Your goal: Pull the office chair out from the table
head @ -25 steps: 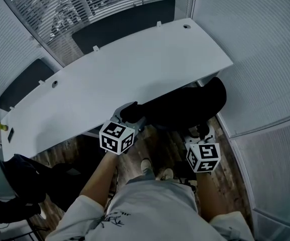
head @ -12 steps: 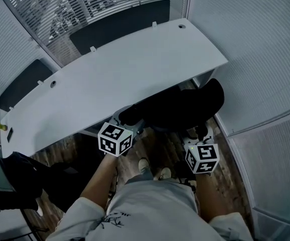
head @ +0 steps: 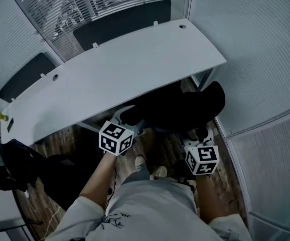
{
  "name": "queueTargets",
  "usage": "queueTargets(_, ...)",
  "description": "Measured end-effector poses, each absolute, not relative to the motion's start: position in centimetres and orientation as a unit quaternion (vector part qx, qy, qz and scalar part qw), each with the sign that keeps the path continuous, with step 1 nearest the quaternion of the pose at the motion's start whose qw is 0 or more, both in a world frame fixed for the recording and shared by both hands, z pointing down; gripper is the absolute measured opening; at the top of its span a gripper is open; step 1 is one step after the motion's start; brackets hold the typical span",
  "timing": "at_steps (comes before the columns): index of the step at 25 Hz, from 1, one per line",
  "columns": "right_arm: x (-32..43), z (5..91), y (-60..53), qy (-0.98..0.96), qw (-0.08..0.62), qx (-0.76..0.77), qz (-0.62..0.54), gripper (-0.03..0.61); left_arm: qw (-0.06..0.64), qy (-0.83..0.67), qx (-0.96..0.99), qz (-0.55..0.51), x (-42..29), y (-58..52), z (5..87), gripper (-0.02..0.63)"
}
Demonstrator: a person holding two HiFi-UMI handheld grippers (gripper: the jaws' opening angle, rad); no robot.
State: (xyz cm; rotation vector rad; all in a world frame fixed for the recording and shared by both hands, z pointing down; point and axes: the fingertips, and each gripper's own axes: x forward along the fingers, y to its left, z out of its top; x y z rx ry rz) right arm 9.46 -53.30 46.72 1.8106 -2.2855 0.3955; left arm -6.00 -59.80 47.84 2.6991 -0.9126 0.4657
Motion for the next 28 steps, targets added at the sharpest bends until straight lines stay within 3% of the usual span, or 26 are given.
queueTargets(28,11.2,46.8,-45.9,-0.785,0.106,0.596,0.134,0.281,0.123,-0.339,0.918,0.165,-4.6,-51.7,47.4,0.245)
